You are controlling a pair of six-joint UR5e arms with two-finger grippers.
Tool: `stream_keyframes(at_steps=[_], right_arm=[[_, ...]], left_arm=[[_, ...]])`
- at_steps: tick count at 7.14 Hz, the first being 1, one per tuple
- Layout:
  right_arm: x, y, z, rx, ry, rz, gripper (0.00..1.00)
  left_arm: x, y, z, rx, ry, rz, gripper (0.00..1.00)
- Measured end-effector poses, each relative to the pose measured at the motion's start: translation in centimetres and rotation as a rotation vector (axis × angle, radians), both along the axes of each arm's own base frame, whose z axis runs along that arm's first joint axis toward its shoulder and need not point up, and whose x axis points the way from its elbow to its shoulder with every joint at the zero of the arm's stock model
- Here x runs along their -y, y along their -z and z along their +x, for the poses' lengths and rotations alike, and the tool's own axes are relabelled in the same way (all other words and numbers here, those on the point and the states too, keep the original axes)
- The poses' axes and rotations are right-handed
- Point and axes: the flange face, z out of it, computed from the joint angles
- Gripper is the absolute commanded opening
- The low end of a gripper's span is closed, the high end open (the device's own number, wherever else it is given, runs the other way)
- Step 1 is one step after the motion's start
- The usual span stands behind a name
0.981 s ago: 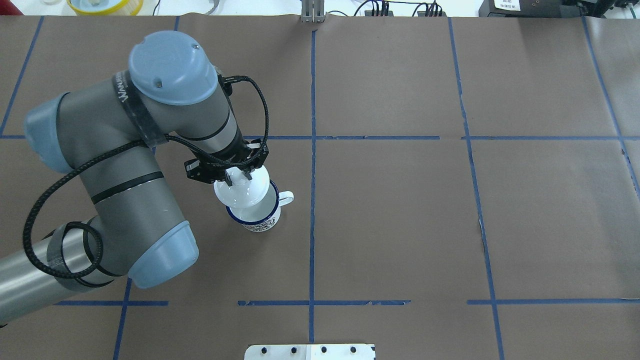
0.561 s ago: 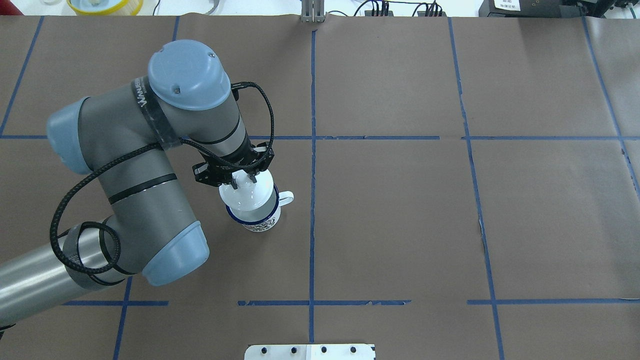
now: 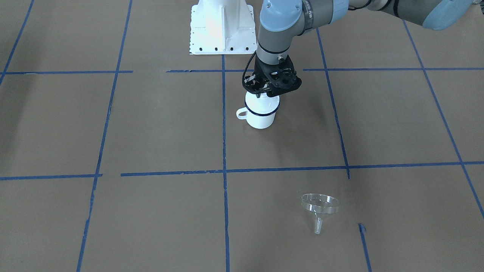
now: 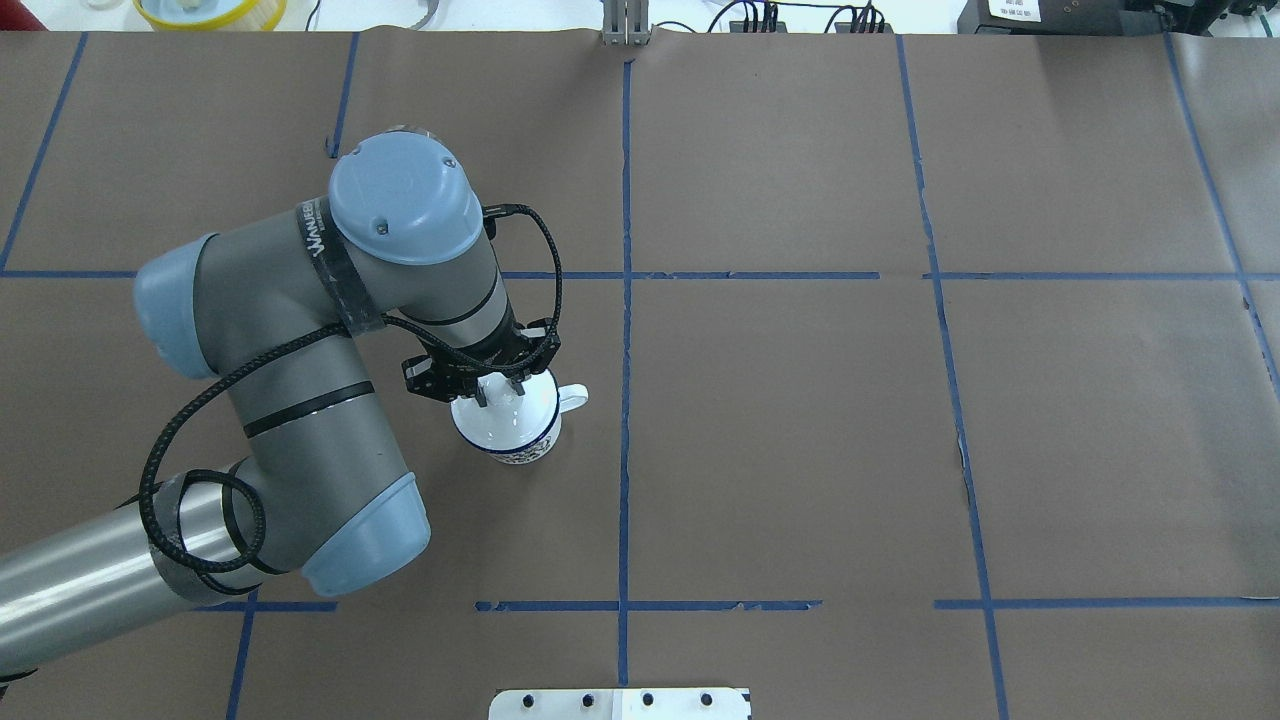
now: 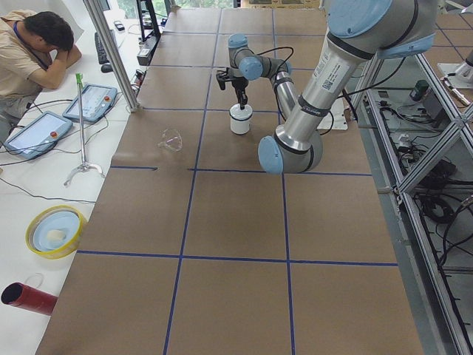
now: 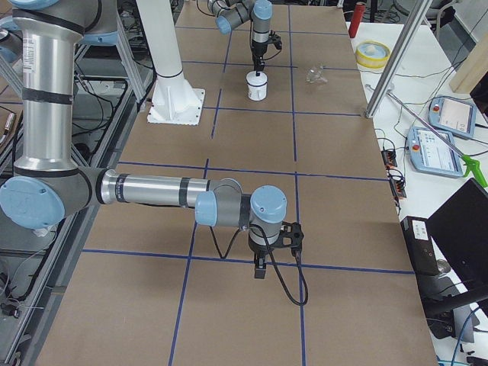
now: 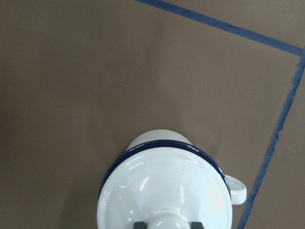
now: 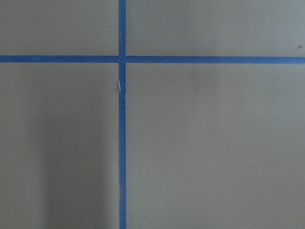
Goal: Remove funnel from cup
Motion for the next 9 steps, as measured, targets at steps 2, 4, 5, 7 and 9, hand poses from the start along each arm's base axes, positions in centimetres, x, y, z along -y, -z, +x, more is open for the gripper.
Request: stream_keyframes(at_steps=[2, 4, 5, 7, 9], right_arm=[[0.0, 0.0, 0.0, 0.0, 0.0, 0.0, 1.0], [0.0, 0.0, 0.0, 0.0, 0.0, 0.0, 1.0], [0.0, 0.0, 0.0, 0.0, 0.0, 0.0, 1.0], [0.0, 0.0, 0.0, 0.0, 0.0, 0.0, 1.0], [0.0, 0.0, 0.0, 0.0, 0.0, 0.0, 1.0]], left_arm=[[0.0, -0.02, -0.05, 0.0, 0.0, 0.001, 0.0], [0.07, -0.1, -0.04, 0.002, 0.001, 0.001, 0.32], [0.14, -0.2, -0.02, 0.005, 0.004, 0.003, 0.89], [0.45, -0.48, -0.08, 0.018, 0.025, 0.023, 1.0], [0.52, -0.89, -0.17, 0.022, 0.032, 0.032, 1.0]])
